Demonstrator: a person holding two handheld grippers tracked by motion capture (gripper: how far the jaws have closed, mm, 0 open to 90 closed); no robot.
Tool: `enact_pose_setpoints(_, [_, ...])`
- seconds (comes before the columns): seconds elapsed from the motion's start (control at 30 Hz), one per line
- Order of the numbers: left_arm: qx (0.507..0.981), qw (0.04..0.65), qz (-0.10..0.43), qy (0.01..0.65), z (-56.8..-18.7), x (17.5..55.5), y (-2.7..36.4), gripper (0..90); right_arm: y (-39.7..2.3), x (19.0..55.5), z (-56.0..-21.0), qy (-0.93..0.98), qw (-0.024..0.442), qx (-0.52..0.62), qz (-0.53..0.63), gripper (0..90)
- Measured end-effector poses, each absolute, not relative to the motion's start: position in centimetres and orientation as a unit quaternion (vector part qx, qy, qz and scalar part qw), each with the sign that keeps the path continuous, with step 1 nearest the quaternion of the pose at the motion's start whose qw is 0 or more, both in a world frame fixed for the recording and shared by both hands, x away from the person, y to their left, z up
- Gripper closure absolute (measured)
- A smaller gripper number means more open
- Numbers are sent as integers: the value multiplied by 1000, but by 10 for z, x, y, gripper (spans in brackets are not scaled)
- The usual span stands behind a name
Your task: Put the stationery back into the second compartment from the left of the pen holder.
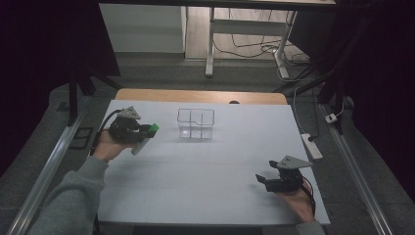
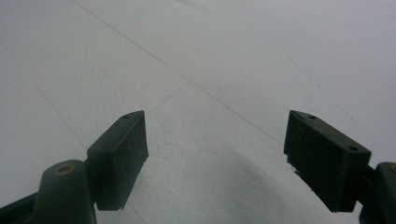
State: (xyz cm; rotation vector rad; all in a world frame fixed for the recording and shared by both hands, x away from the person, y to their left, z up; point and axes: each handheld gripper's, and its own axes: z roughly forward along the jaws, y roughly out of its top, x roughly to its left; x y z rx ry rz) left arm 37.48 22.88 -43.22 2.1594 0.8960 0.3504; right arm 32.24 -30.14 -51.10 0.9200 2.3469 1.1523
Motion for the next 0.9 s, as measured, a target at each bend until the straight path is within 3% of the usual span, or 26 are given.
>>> enact_pose_setpoints(0.9, [821,425,154,348,-412,381,224,665,-302,323,-511,831,183,327,411,214])
